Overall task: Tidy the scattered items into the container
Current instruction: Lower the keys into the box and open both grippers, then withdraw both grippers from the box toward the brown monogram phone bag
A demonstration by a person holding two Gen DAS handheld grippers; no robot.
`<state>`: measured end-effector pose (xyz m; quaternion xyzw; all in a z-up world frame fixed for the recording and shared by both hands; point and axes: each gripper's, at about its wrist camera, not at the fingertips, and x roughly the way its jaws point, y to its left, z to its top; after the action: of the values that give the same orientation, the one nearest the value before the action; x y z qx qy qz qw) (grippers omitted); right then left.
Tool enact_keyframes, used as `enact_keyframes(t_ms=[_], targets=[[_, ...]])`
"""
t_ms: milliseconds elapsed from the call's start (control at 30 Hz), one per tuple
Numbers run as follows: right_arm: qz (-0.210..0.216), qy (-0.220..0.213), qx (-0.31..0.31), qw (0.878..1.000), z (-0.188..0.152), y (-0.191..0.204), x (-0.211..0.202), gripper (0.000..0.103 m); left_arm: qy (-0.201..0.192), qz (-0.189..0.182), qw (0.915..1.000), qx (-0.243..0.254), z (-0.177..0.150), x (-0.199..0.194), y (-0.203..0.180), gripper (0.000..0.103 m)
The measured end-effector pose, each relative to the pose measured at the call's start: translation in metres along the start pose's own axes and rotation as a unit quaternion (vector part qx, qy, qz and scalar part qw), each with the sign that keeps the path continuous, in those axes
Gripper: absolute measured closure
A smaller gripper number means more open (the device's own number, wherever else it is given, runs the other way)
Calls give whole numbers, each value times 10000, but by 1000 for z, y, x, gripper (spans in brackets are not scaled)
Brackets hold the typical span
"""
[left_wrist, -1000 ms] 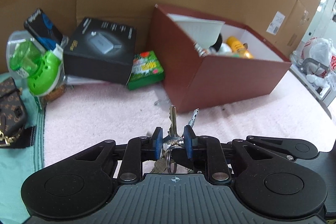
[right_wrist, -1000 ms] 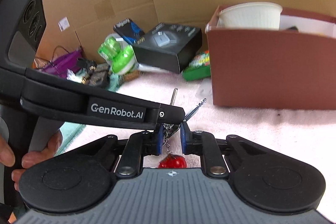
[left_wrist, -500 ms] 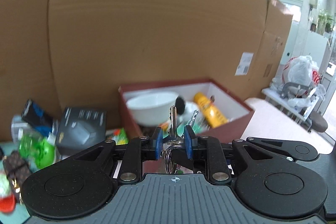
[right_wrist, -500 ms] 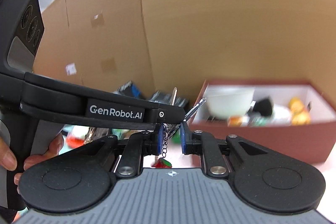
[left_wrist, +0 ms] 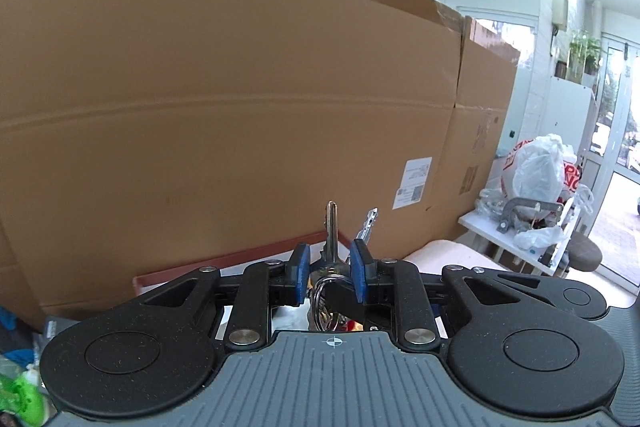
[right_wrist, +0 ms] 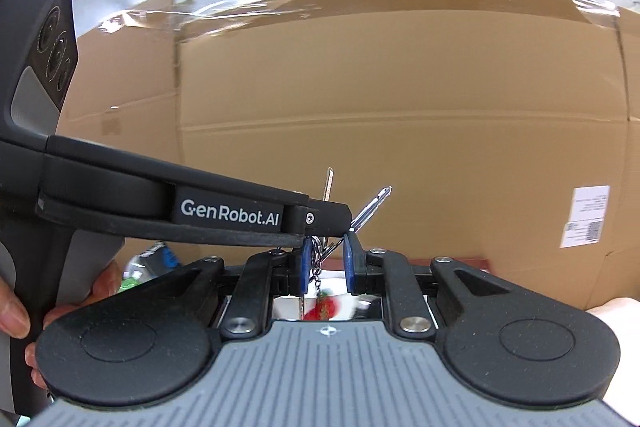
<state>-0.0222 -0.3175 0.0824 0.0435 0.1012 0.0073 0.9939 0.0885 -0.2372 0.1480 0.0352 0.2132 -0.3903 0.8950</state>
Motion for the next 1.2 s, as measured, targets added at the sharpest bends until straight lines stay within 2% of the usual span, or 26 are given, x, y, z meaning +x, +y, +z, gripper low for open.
enact_keyframes(t_ms=[333,600,633,667,700,733,767,800,833,933,1067,1200], targets=[[-193,419,293,9985,-26,-38,40,83,526,-118,9984,-175,-15,79,10,71],[-247,713,480,9960,-45,-63,74,83,821,-131,9963,-210,-26,124,17,71],[-261,745,487,9957,-47,-65,77,83,851,-108,9961,-196,-27,128,16,69],[-263,778,482,9955,-48,-67,80,81,850,-50,9962,-152,-29,130,16,54],[-253,812,453,9953,-49,-68,83,78,882,4,9961,-67,-30,131,14,40],[-267,850,383,9953,-50,-68,86,65,867,50,9962,-8,-31,131,13,12],[-329,851,292,9954,-51,-67,87,51,736,139,9972,59,-32,128,11,0],[-436,761,189,9960,-51,-66,87,28,569,251,9979,160,-33,123,9,0],[-567,658,40,9962,-51,-64,85,23,464,320,9980,286,-34,119,6,0],[-832,548,-302,9946,-50,-59,80,18,433,220,9982,361,-33,110,7,0],[-806,533,-190,9951,-52,-60,74,11,691,-85,9976,38,-37,104,12,0],[-775,517,-64,9956,-54,-55,65,5,630,-85,9978,-201,-47,90,12,0]])
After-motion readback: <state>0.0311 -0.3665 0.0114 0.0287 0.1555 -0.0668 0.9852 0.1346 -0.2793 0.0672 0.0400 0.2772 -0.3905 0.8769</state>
